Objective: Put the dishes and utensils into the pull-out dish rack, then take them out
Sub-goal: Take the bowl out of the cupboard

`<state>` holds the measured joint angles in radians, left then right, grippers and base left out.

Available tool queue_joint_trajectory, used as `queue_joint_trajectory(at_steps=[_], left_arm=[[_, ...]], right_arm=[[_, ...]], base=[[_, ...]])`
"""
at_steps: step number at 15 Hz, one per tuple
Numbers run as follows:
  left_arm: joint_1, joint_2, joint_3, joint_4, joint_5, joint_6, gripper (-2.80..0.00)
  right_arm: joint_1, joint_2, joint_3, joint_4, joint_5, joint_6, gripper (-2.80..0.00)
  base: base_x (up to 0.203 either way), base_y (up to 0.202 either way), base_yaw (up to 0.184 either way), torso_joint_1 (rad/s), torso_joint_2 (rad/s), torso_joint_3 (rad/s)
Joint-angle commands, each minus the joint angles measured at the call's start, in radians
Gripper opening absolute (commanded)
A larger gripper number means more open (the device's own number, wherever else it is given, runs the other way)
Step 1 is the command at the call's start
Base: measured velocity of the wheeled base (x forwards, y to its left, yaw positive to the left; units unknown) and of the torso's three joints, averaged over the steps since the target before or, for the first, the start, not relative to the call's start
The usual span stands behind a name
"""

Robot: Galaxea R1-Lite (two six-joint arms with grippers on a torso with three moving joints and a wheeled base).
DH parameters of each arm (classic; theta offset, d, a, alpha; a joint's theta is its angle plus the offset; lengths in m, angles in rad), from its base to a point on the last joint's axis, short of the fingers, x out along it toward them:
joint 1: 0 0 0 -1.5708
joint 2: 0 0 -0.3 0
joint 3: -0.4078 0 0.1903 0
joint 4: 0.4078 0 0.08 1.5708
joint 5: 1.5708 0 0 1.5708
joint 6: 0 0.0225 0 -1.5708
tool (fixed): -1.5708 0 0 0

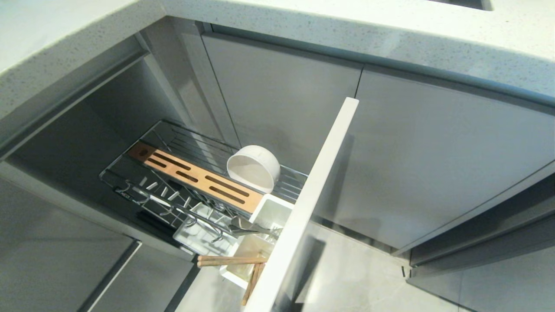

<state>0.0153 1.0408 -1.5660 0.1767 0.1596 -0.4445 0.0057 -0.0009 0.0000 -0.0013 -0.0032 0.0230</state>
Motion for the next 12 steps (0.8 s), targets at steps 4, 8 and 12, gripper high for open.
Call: queue_joint_trajectory(at_steps=[4,8,12], left_arm=[[-0.313,-0.009,0.009,-0.134,0.133,-0.172,-2.80],[-0.665,0.074,0.018,-0.048,0.268,-0.242,-2.80],[-0.769,0.219,0.067,0.001,0.341,-0.333,-2.80]], right_arm=[[0.000,0.001,0.002,0.000,0.000,0.000,-2.80],[0.000,0.001,0.002,0.000,0.000,0.000,-2.80],[0.000,0.001,0.002,0.000,0.000,0.000,-2.80]], base=[[0.000,0.000,0.000,0.000,0.00,0.000],[0.000,0.000,0.000,0.000,0.00,0.000],[0.000,0.000,0.000,0.000,0.00,0.000]])
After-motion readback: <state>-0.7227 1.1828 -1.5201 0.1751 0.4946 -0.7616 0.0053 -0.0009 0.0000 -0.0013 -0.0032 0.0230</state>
